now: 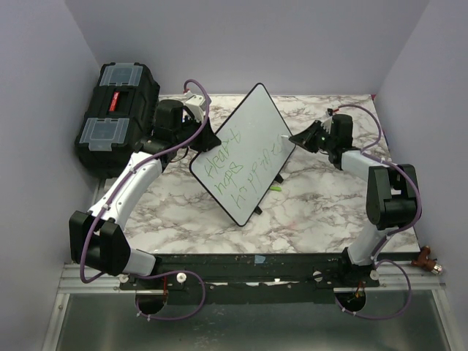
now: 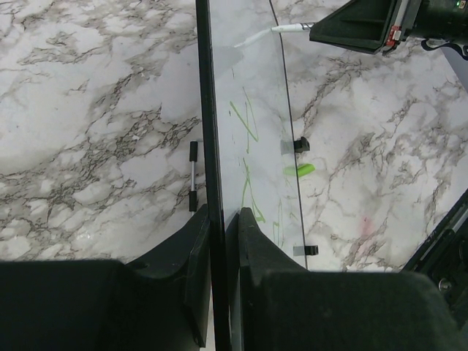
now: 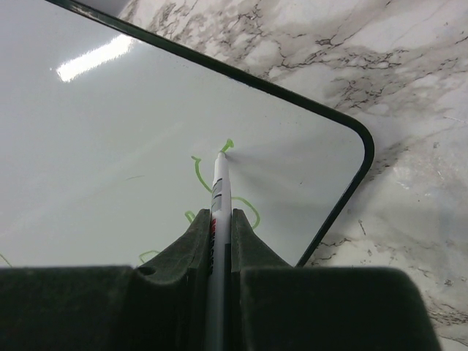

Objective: Write a sentence on the whiteboard

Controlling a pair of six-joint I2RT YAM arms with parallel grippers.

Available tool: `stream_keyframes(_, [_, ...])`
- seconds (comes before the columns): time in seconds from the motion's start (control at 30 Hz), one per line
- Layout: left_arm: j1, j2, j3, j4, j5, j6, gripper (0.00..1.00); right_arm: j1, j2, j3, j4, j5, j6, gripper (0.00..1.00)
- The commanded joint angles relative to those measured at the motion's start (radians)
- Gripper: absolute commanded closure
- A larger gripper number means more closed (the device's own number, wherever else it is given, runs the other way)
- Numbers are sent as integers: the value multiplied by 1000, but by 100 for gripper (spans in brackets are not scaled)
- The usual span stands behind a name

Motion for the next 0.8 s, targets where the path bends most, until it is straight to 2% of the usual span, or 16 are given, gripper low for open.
stream_keyframes(0.0, [-6,17,-6,-22,-31,116,100,8,10,-38,-13,-68,-20,99])
stream_keyframes(0.27, [-6,13,-7,-24,-31,116,100,8,1,-64,-23,-55,-34,99])
stream_keyframes(0.77, [-5,11,-7,-25,-31,116,100,8,-10,-32,-113,117,-72,99])
